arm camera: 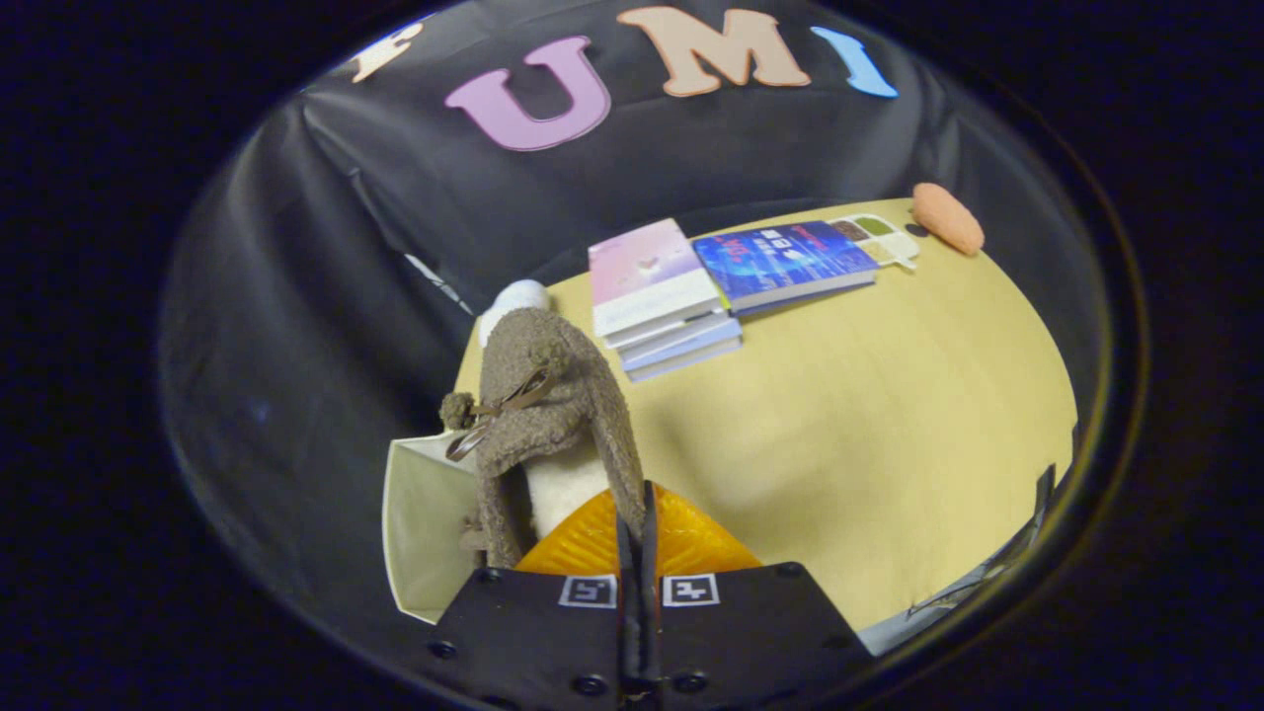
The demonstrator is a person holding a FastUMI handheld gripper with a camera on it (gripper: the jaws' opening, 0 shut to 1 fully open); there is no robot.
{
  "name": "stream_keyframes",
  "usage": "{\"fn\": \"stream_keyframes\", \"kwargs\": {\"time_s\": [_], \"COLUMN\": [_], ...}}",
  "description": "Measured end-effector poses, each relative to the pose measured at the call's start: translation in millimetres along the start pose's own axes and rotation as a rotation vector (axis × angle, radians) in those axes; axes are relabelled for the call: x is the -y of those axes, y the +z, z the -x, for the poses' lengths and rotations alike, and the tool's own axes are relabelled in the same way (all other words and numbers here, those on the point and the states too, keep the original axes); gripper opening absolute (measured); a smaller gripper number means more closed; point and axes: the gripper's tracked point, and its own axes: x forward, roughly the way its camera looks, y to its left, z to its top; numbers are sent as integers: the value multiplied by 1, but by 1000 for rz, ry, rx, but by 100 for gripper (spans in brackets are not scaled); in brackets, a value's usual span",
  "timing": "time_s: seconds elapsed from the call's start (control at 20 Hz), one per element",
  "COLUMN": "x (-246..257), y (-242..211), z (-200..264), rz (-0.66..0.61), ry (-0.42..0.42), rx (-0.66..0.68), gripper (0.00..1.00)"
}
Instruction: Open the storage box then place both shoes into the box .Put the left shoe in first, then the right shoe, with the right side of both shoes facing outward in a uniform manner.
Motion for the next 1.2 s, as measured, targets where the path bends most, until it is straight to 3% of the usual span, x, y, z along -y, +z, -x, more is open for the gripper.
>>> {"fn": "stream_keyframes", "kwargs": {"time_s": [0.3, 0.6, 1.2], "x": [-73, -72, -74], "y": [-51, -90, -90], "z": [-2, -24, -25], "rz": [29, 64, 70], "ry": [86, -3, -34], "rx": [-119, -163, -126], "gripper": [4, 4, 4]}}
